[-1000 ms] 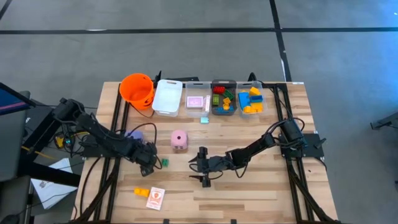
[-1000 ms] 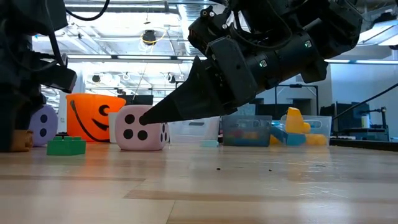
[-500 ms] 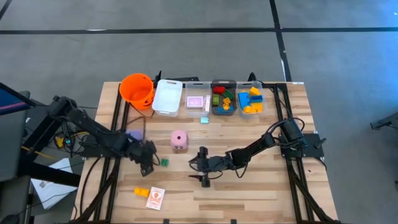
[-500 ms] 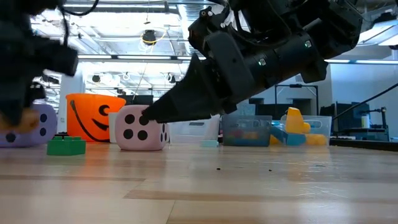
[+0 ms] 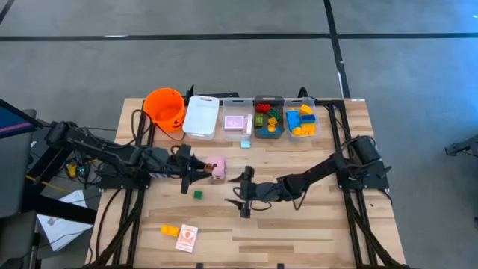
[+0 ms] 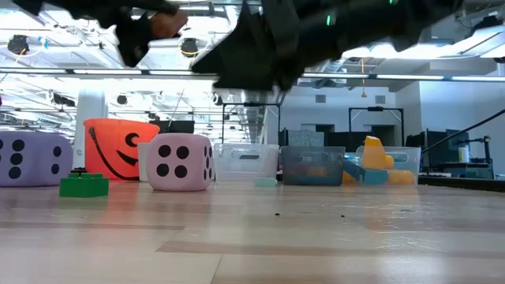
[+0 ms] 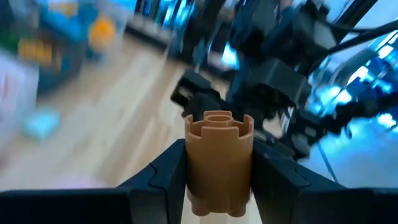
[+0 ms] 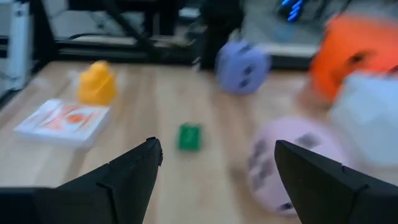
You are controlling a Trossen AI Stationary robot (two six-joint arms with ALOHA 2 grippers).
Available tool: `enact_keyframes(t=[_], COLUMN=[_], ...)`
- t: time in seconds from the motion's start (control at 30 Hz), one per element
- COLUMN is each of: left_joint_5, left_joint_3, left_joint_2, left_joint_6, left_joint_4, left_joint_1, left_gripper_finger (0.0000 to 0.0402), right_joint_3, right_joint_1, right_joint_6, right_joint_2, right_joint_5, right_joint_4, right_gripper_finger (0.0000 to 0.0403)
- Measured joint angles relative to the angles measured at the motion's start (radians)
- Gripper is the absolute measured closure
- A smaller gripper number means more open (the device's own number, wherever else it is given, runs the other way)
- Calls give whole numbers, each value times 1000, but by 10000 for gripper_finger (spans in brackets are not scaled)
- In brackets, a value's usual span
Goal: Pick & Place Toys
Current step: Put the small brown game piece into the black bin
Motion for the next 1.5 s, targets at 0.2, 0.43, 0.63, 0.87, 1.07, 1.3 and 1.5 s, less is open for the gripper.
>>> enact_keyframes(t=[0.2,0.43,0.63,0.87,1.07,1.3,1.5], left_joint_5=[115,182,183,187,189,209,209], left_joint_3=[0,1,1,1,1,2,2], left_joint_2=[20,69,205,309,357,380,380], left_joint_6=[-5,-137,-207,-213,-220,-220,-220], left_joint_4=[100,196,398,547,616,649,669], left_joint_1=[67,74,69,71,90,126,132], left_gripper_finger=[269,269,269,269,269,269,269], right_joint_3=[0,0,0,0,0,0,0], right_joint_1=[36,52,52,52,51,57,47], right_joint_6=[-314,-570,-627,-639,-655,-656,-663], right_joint_2=[-140,-215,-196,-193,-193,-193,-193], right_joint_5=[211,332,340,346,346,345,339], right_joint_4=[-33,-22,11,9,50,80,80], right_gripper_finger=[92,92,92,92,92,92,92])
